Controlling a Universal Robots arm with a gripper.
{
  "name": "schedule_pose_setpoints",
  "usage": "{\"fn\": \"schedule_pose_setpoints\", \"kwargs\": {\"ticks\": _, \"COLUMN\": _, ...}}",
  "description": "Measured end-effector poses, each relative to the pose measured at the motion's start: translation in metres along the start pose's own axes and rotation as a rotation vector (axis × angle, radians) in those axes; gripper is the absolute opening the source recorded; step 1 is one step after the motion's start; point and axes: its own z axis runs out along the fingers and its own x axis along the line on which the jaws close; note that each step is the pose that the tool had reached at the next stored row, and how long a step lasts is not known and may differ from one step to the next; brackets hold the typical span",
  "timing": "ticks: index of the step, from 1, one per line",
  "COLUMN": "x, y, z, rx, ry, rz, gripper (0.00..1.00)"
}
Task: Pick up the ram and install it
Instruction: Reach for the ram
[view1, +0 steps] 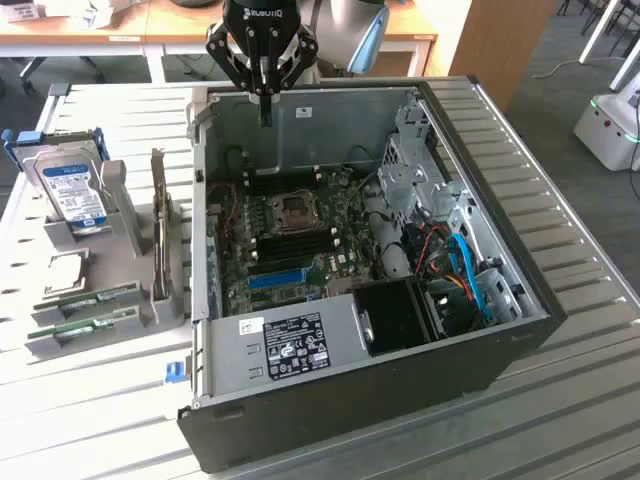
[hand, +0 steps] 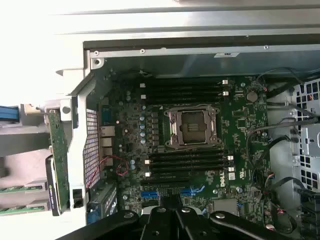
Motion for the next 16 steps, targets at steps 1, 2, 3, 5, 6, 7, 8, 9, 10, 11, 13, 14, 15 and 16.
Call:
{"fn": "schedule_pose_setpoints", "kwargs": {"ticks": 1, "x": 0.0, "y": 0.0, "z": 0.0, "rx": 0.0, "ry": 0.0, "rz": 0.0, "gripper": 0.11}}
{"fn": "schedule_pose_setpoints", "kwargs": {"ticks": 2, "x": 0.0, "y": 0.0, "z": 0.0, "rx": 0.0, "ry": 0.0, "rz": 0.0, "gripper": 0.11}}
{"fn": "schedule_pose_setpoints", "kwargs": {"ticks": 3, "x": 0.0, "y": 0.0, "z": 0.0, "rx": 0.0, "ry": 0.0, "rz": 0.0, "gripper": 0.11}}
{"fn": "schedule_pose_setpoints", "kwargs": {"ticks": 5, "x": 0.0, "y": 0.0, "z": 0.0, "rx": 0.0, "ry": 0.0001, "rz": 0.0, "gripper": 0.11}}
{"fn": "schedule_pose_setpoints", "kwargs": {"ticks": 6, "x": 0.0, "y": 0.0, "z": 0.0, "rx": 0.0, "ry": 0.0, "rz": 0.0, "gripper": 0.11}}
{"fn": "schedule_pose_setpoints", "kwargs": {"ticks": 7, "x": 0.0, "y": 0.0, "z": 0.0, "rx": 0.0, "ry": 0.0, "rz": 0.0, "gripper": 0.11}}
{"fn": "schedule_pose_setpoints", "kwargs": {"ticks": 8, "x": 0.0004, "y": 0.0, "z": 0.0, "rx": -0.0001, "ry": 0.0, "rz": 0.0, "gripper": 0.11}}
{"fn": "schedule_pose_setpoints", "kwargs": {"ticks": 9, "x": 0.001, "y": 0.0, "z": 0.0001, "rx": -0.0002, "ry": -0.0002, "rz": 0.0, "gripper": 0.11}}
{"fn": "schedule_pose_setpoints", "kwargs": {"ticks": 10, "x": 0.0015, "y": -0.0001, "z": 0.0, "rx": -0.0001, "ry": 0.0, "rz": 0.0, "gripper": 0.11}}
{"fn": "schedule_pose_setpoints", "kwargs": {"ticks": 11, "x": 0.002, "y": -0.0002, "z": 0.0, "rx": 0.0, "ry": 0.0, "rz": 0.0, "gripper": 0.11}}
{"fn": "schedule_pose_setpoints", "kwargs": {"ticks": 13, "x": 0.0033, "y": -0.0002, "z": 0.0, "rx": 0.0, "ry": 0.0, "rz": 0.0, "gripper": 0.11}}
{"fn": "schedule_pose_setpoints", "kwargs": {"ticks": 14, "x": 0.004, "y": -0.0003, "z": -0.0001, "rx": 0.0, "ry": 0.0, "rz": 0.0, "gripper": 0.11}}
{"fn": "schedule_pose_setpoints", "kwargs": {"ticks": 15, "x": 0.0053, "y": -0.0004, "z": -0.0001, "rx": 0.0, "ry": 0.0, "rz": 0.0, "gripper": 0.11}}
{"fn": "schedule_pose_setpoints", "kwargs": {"ticks": 16, "x": 0.0067, "y": -0.0005, "z": -0.0001, "rx": 0.0, "ry": 0.0, "rz": 0.0, "gripper": 0.11}}
